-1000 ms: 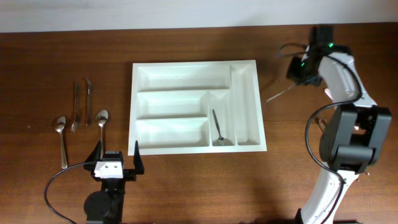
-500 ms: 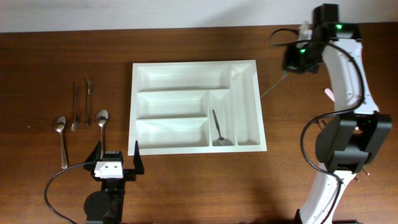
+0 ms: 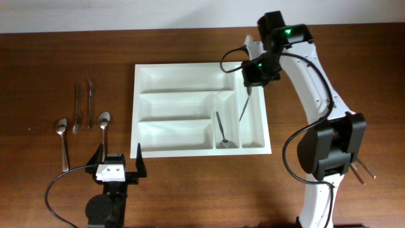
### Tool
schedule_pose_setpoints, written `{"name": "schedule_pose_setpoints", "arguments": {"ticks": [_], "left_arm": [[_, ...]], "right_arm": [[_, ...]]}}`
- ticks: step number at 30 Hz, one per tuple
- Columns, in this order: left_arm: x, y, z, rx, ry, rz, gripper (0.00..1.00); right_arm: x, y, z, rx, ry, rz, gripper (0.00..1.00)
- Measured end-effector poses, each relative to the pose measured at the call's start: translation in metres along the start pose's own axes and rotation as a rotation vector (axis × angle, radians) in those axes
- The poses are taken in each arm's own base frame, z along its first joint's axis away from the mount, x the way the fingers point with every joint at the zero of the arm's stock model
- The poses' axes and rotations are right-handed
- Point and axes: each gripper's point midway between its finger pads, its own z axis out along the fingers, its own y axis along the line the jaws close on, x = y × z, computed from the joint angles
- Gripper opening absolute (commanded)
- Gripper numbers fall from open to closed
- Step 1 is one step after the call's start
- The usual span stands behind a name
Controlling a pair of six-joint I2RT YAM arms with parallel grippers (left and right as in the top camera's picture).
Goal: Pack container
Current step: 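Carry the spoon with the right gripper and place it in the same compartment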
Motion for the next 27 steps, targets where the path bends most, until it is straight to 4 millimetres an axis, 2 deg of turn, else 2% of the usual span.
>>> {"name": "schedule_pose_setpoints", "arguments": {"ticks": [4, 10, 15, 20, 24, 26, 27], "left_arm": [[0.0, 0.0, 0.0, 0.0, 0.0, 0.0, 0.99], [0.0, 0.0, 0.0, 0.0, 0.0, 0.0, 0.99], [0.0, 0.0, 0.0, 0.0, 0.0, 0.0, 0.99], [0.0, 0.0, 0.0, 0.0, 0.0, 0.0, 0.99], [0.0, 0.0, 0.0, 0.0, 0.0, 0.0, 0.99], [0.0, 0.0, 0.0, 0.0, 0.0, 0.0, 0.99], [0.0, 0.0, 0.0, 0.0, 0.0, 0.0, 0.99]], "right_arm": [[0.0, 0.007, 0.009, 0.003, 0.0, -0.021, 0.04], [0.014, 0.01, 0.039, 0.007, 0.044, -0.034, 0.04], [0.019, 0.029, 0.061, -0.002, 0.053, -0.085, 0.04], [0.022, 0.045, 0.067, -0.009, 0.059, -0.123, 0.04], [0.022, 0.046, 0.067, -0.007, 0.059, -0.126, 0.04], [0.022, 0.045, 0.067, -0.001, 0.06, -0.126, 0.29], [0.022, 0.045, 0.067, 0.002, 0.06, -0.13, 0.38]]}}
